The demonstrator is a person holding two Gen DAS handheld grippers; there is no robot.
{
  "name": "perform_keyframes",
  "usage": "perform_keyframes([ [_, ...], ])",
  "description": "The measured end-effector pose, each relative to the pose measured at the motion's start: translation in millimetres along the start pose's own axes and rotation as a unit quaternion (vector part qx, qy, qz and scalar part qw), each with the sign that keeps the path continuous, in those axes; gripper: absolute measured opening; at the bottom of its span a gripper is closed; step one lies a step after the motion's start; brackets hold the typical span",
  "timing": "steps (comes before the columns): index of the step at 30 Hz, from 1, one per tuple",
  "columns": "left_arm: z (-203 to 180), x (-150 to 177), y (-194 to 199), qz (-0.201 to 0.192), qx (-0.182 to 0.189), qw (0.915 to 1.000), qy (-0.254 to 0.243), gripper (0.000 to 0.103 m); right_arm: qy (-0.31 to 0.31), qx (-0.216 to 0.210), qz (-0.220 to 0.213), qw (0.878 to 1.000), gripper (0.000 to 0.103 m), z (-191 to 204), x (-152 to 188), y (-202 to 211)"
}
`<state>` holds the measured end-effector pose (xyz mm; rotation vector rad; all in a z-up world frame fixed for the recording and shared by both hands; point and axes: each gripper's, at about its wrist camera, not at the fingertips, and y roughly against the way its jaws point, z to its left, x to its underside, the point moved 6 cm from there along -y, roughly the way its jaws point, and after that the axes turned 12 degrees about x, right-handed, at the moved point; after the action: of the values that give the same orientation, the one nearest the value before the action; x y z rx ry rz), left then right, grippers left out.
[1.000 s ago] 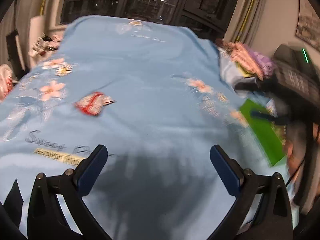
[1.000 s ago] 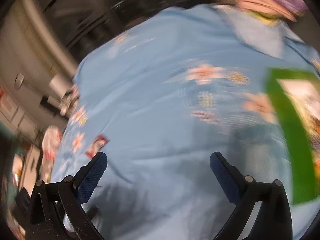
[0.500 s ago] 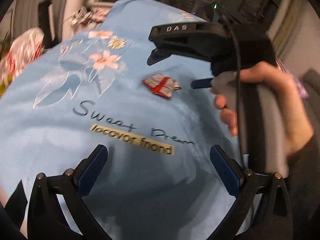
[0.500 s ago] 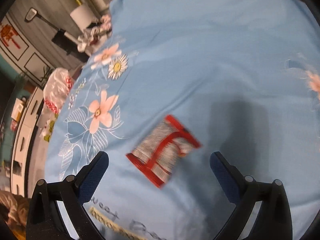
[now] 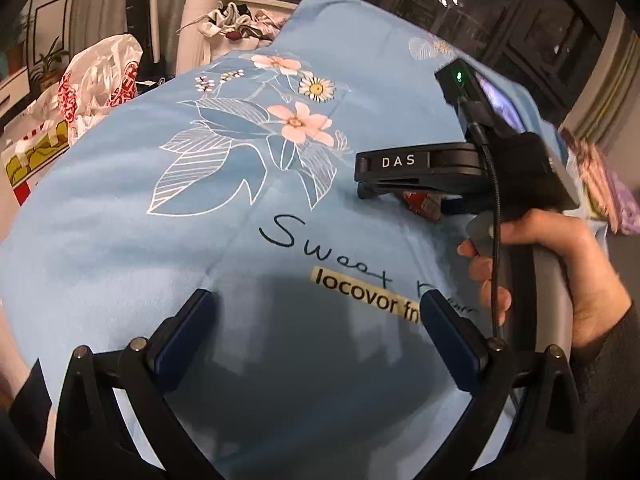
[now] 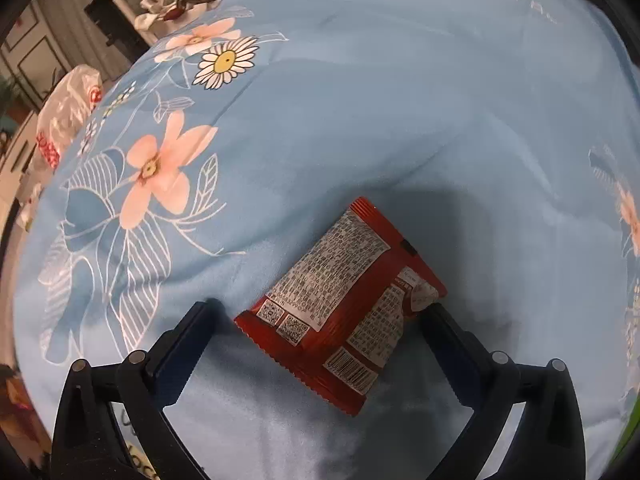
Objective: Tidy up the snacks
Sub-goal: 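Move the right gripper to the red packet and grasp it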
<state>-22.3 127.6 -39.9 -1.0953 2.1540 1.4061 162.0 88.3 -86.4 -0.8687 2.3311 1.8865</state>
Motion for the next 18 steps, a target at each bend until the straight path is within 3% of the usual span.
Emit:
perform_keyframes([
  [2, -3.2, 2.7, 2.3, 0.002, -0.009, 0.9999, -0.010, 0.102, -0.003, -0.001, -0.014, 1.000, 0.103, -1.2, 3.3, 2.5],
  [3, -2.2, 1.4, 0.1, 0.003, -0.011, 0.9998, -0.013, 0.102, -0.005, 0.002, -0.021, 1.000, 0.097, -1.9, 5.4, 4.1],
  [4, -1.3, 1.4, -1.2, 0.005, -0.013, 0.9998, -0.016, 0.102, -0.008, 0.003, -0.031, 0.999, 0.079, -3.0, 6.9, 8.2],
  [5, -0.4, 1.0, -2.2, 0.006, -0.013, 0.9997, -0.017, 0.102, -0.011, 0.001, -0.045, 0.999, 0.067, -5.9, 8.3, 14.1],
  [6, -0.2, 1.9, -2.1, 0.006, -0.013, 0.9997, -0.019, 0.102, -0.020, -0.010, -0.048, 0.999, 0.064, -8.5, 9.9, 18.5],
  [11, -0.1, 3.2, -2.5, 0.007, -0.019, 0.9995, -0.022, 0.102, -0.020, -0.023, -0.050, 0.998, 0.063, -5.3, 20.5, 24.4],
  [13, -0.7, 3.7, -2.4, 0.009, -0.023, 0.9994, -0.024, 0.102, -0.029, -0.046, -0.049, 0.997, 0.062, -12.0, 23.4, 28.1],
  [18, -1.8, 5.3, -1.1, 0.012, -0.014, 0.9994, -0.028, 0.102, -0.050, -0.069, -0.048, 0.995, 0.062, -42.3, 63.8, 50.8],
])
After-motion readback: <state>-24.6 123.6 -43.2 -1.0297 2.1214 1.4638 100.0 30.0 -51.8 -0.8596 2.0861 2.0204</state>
